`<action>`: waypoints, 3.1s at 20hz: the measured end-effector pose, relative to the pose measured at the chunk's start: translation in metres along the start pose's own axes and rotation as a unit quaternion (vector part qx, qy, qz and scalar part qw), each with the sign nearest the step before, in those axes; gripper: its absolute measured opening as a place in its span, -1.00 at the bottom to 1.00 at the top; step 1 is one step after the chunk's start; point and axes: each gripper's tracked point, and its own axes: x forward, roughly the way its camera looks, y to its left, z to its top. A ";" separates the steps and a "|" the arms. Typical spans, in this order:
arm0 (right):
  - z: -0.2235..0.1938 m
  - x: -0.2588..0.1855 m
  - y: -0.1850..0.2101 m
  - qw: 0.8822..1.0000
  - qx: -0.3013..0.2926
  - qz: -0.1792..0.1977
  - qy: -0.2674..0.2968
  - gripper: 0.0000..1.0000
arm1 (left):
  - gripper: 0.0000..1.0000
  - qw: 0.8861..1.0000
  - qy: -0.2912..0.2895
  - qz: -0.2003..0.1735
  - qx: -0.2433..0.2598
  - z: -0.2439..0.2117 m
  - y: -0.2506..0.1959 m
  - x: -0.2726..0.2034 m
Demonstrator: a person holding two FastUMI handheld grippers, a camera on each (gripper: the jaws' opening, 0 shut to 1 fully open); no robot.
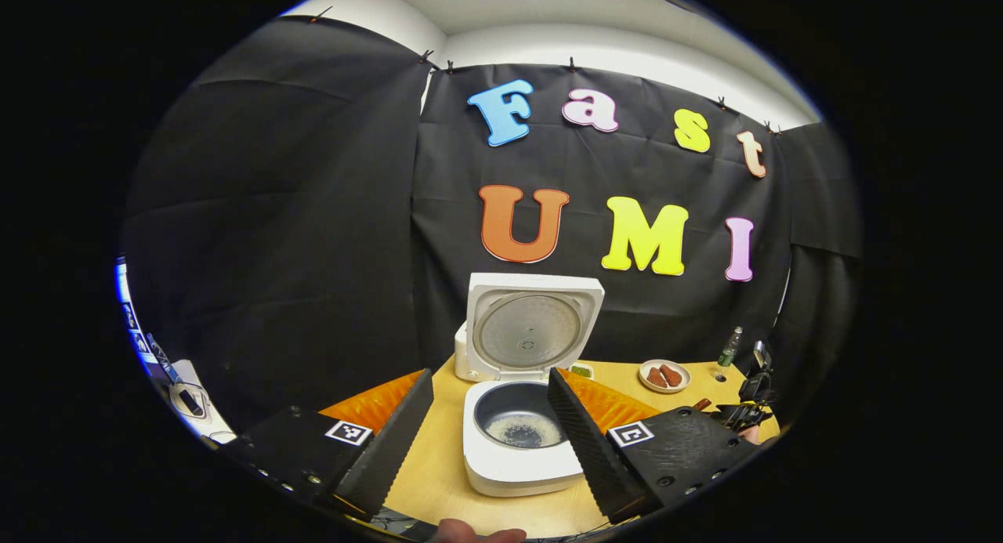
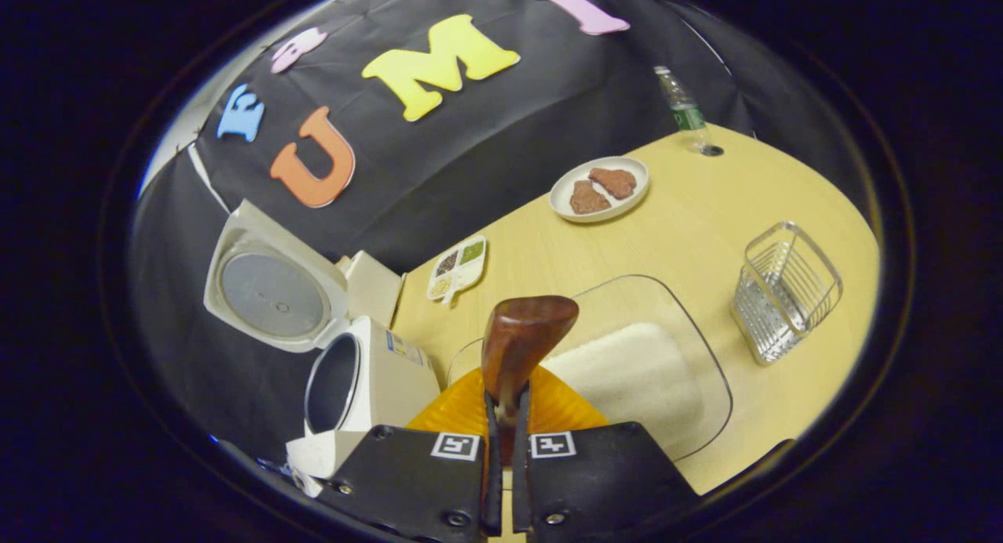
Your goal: Close the left gripper, press the button to open the rice cooker; take a wooden spoon from the chopstick holder with the right hand, scoop a spoonful of rice and pour it into the rice cooker, then put the wooden spoon back into the chopstick holder.
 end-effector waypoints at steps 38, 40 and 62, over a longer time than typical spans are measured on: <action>0.070 0.000 0.232 0.983 0.043 0.176 -0.014 -0.80 | 0.88 0.999 -0.028 0.043 0.001 0.000 0.046 -0.030; 0.055 0.016 0.238 0.987 0.010 0.159 -0.008 -0.79 | 0.88 0.998 -0.027 0.050 -0.003 -0.003 0.061 -0.032; 0.016 0.052 0.284 0.941 -0.328 0.068 -0.051 -0.79 | 0.89 0.997 -0.019 0.075 -0.031 -0.034 0.101 -0.041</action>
